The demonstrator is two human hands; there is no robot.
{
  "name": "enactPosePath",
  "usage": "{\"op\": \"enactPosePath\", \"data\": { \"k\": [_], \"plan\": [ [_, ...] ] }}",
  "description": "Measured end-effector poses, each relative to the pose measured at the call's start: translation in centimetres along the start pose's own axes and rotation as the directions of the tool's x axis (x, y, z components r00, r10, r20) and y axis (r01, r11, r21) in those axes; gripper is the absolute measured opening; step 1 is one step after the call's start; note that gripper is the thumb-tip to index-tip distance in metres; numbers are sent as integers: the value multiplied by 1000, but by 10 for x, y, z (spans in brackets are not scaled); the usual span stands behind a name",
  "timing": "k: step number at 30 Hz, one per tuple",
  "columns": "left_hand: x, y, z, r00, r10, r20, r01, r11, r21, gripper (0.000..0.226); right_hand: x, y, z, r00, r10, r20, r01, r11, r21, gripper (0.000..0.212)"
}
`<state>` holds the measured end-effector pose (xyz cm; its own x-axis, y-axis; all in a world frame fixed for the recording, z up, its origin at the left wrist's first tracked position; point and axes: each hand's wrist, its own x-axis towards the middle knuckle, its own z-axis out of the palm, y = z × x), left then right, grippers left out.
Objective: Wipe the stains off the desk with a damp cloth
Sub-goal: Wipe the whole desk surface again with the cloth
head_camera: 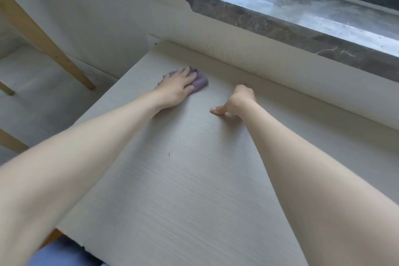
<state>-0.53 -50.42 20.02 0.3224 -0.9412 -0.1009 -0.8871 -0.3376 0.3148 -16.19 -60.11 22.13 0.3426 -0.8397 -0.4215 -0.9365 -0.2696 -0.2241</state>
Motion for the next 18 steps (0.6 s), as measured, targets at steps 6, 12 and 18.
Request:
{"op": "enactPosePath", "data": {
  "k": [6,12,18],
  "plan": [
    [8,-19,-12,993,-119,-11,119,993,-25,49,1,0,1,1000,-5,-12,5,1000,-9,119],
    [-32,-10,2,997,54,46,-53,998,-23,49,3,0,3,1000,-5,-8,5,1000,0,121],
    [-13,-10,-9,987,-160,-8,160,987,12,49,1,4,3,999,-25,-31,25,1000,8,117]
  ]
}}
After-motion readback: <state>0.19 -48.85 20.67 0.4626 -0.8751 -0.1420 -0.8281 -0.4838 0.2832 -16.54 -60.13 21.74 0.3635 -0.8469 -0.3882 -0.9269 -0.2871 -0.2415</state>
